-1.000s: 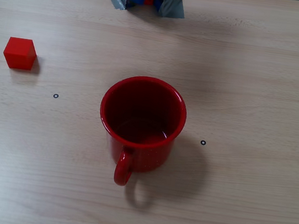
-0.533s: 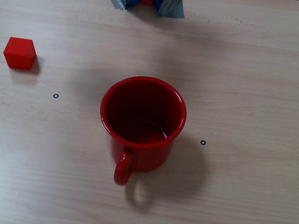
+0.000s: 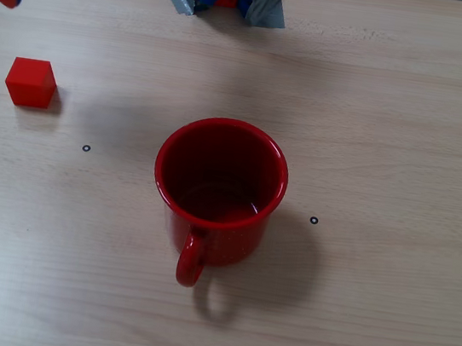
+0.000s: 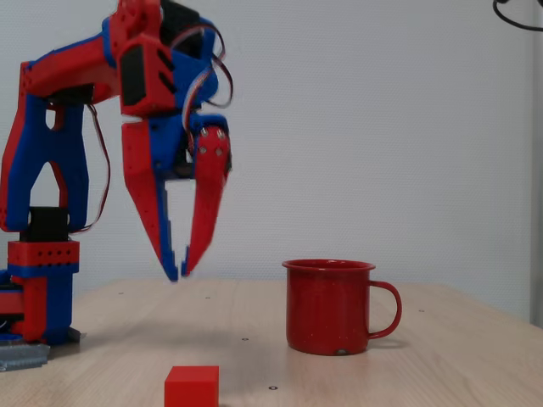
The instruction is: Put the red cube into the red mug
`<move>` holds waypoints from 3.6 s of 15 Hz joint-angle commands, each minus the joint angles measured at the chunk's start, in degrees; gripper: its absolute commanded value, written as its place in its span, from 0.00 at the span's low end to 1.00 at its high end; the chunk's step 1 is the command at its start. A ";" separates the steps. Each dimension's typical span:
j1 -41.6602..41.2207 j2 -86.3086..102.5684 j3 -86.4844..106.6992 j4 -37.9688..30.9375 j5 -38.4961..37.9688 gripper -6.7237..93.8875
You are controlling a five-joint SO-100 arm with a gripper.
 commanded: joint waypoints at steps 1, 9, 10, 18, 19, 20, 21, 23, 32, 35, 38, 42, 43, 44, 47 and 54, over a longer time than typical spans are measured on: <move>1.05 2.90 1.41 -1.23 -5.19 0.07; 5.45 -1.58 0.53 0.35 -4.48 0.47; 5.71 -1.93 0.70 0.00 -4.48 0.49; 2.81 -2.29 8.88 -10.20 -2.02 0.59; 2.37 -2.64 9.23 -10.99 -1.41 0.59; 1.85 -2.90 10.02 -12.04 -0.79 0.59; 1.23 -3.34 11.07 -13.45 -0.35 0.59; 0.44 -4.39 11.87 -14.68 0.18 0.59; 1.76 -6.15 10.90 -14.68 -0.62 0.59; 2.20 -6.68 12.74 -17.40 -0.53 0.59; 2.20 -7.38 15.29 -20.39 -0.35 0.58; 2.20 -7.65 18.11 -23.29 -0.70 0.56; 2.20 -7.82 18.02 -23.55 -0.79 0.52; 2.20 -8.09 17.93 -23.99 -0.70 0.47; 2.37 -8.88 17.05 -24.87 -0.44 0.29; 1.93 -8.26 16.88 -25.66 -0.18 0.07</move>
